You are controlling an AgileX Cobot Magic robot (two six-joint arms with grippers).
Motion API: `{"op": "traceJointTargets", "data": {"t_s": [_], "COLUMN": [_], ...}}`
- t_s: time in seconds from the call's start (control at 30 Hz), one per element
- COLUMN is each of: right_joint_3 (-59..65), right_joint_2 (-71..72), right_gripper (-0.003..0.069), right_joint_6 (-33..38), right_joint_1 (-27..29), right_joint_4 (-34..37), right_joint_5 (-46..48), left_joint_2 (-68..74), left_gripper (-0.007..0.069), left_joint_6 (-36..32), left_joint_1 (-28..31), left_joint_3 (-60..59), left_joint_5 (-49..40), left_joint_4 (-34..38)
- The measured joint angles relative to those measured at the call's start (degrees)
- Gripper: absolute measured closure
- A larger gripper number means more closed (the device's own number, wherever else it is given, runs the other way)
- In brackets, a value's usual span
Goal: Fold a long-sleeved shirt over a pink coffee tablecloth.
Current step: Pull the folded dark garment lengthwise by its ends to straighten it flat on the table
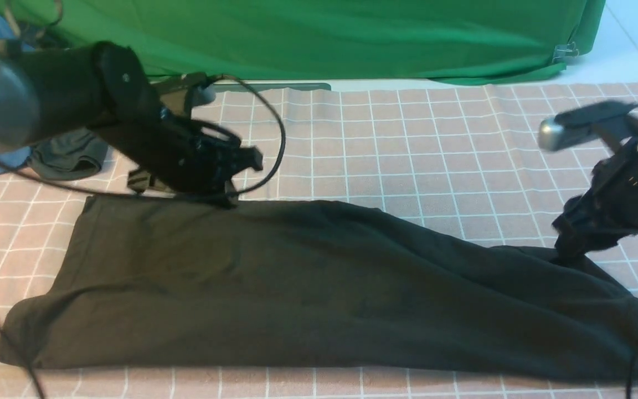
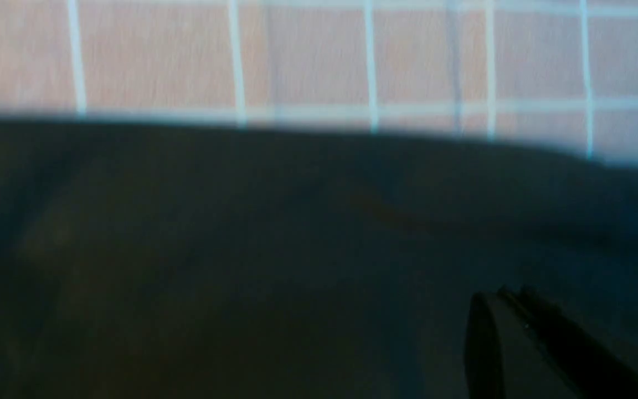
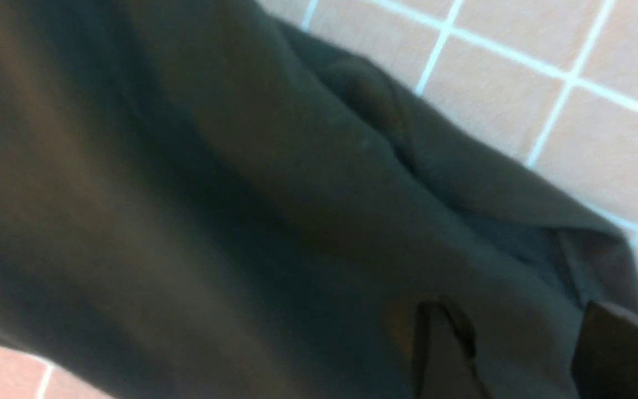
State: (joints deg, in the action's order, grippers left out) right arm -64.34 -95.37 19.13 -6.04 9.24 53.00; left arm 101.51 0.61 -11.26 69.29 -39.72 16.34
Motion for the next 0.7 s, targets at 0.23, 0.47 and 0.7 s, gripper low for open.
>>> {"op": "traceJointTargets", "data": {"t_s": [0.23, 0.47, 0.7], "right_joint_3": [0.00, 0.00, 0.00], "right_joint_2": [-4.74, -5.08, -5.18], "right_gripper": [0.0291, 0.0291, 0.0291], "right_joint_6": [1.56, 4.96, 7.05], "right_joint_1": [0.00, -1.30, -3.81], "right_joint_4": [1.01, 3.54, 3.96], "right_joint_5": [-3.56, -4.91, -8.56], "left_joint_2": [-2.26, -2.19, -2.25], "left_gripper": [0.0611, 0.0611, 0.0611], "left_joint_6": [1.20, 2.64, 4.57], "left_joint_1": [0.00, 0.00, 0.00], "left_joint_3": [-10.21, -14.40, -14.45], "left_joint_5": [-2.56, -3.35, -5.15], "left_joint_4": [0.93, 1.06, -0.02]}}
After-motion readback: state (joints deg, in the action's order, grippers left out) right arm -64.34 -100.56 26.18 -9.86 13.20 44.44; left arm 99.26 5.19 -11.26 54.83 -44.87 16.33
